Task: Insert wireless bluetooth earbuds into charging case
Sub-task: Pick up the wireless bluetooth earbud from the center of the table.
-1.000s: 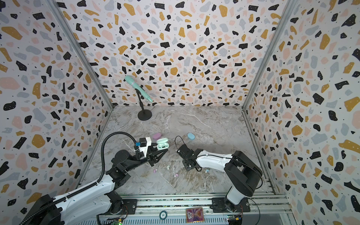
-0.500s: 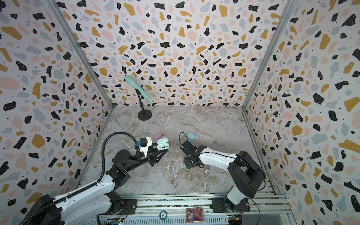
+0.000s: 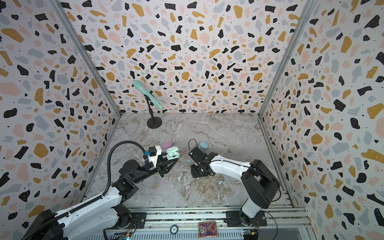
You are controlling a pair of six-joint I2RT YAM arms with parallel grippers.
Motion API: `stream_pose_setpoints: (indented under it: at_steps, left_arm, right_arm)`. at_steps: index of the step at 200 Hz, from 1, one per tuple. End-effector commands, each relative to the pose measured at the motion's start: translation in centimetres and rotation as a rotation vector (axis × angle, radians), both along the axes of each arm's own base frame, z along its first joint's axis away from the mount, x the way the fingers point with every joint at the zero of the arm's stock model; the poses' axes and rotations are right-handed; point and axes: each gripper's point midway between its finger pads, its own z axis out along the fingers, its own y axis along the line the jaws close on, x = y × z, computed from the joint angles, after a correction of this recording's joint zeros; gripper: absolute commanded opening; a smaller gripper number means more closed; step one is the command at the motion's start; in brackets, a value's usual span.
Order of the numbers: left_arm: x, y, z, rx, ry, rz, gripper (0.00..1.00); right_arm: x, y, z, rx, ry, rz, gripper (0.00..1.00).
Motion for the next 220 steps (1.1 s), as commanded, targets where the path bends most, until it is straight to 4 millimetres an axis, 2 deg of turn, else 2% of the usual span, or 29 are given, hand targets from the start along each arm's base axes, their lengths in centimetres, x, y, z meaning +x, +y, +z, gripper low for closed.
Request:
stream_pose_setpoints:
  at_steps: [1, 173, 220]
  left_arm:
    - [-0.1, 0.4, 1.2, -0.025, -0.044, 0.011, 0.28]
    - [-0.2, 0.5, 1.3, -0.034, -0.043, 0.013, 0.28]
    - [-0.3, 0.6, 1.3, -0.034, -0.044, 0.016, 0.28]
  right_arm:
    - [-0.1, 0.2, 0.0, -0.012, 0.027, -0.021, 0.41]
    - [0.0, 0.3, -2.3, -0.080, 0.042, 0.005, 0.28]
    - [-0.4, -0.2, -3.0, -0.130, 0.057, 0.005, 0.21]
